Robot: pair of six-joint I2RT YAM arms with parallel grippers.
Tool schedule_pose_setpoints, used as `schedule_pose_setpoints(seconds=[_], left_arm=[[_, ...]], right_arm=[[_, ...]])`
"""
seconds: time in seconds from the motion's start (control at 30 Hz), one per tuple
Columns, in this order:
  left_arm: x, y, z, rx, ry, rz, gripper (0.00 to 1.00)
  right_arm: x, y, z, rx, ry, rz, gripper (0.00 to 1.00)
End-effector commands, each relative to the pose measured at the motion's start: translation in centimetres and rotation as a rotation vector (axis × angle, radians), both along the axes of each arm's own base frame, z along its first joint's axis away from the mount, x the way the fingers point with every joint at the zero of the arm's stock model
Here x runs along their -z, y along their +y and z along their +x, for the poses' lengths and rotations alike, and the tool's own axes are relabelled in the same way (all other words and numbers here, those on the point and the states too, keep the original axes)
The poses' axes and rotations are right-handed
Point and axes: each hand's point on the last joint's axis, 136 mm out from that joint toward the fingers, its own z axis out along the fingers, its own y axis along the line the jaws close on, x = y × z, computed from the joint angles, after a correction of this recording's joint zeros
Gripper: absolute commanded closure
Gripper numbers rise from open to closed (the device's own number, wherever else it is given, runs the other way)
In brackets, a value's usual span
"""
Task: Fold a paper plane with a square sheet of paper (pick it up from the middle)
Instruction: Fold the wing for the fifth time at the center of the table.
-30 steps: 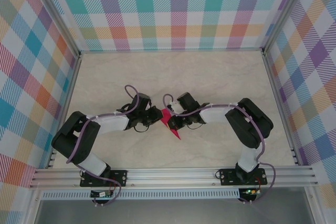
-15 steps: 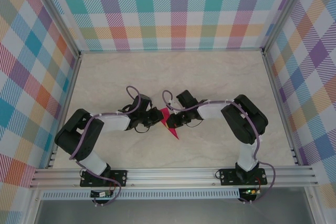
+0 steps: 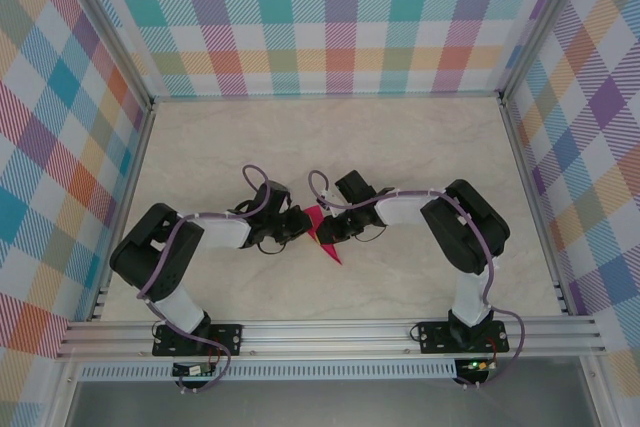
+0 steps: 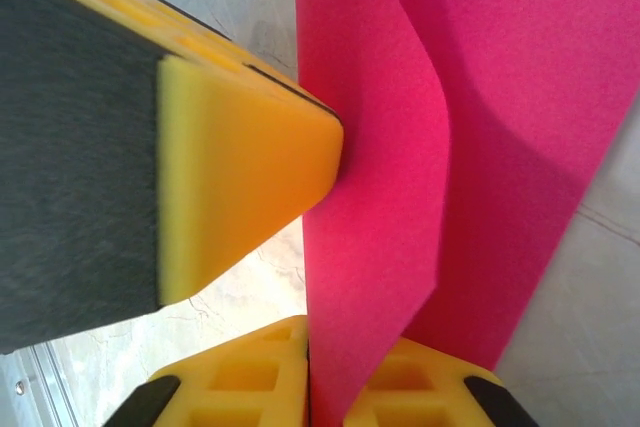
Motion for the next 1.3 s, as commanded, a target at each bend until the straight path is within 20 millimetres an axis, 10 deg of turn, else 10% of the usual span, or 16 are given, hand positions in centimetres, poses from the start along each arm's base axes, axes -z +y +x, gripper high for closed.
schedule_pose_setpoints(seconds=[0.0,0.97,1.27], left_arm=[[1.3,0.0,-1.0,0.015,0.024,0.022,0.88],[1.9,0.4,-1.1,0.011,0.039,0.057,0.89],[1.4,0.2,-0.9,0.014,0.03,0.051,0.89]], right_arm=[[-0.1,-0.2,-0.2,-0.003,0.035,-0.009,0.86],[-1.9,-1.5,-2.0,0.019,0.105,-0.028,0.76],[-0.7,-1.7,-2.4,0.021,0.143,-0.051,0.92]])
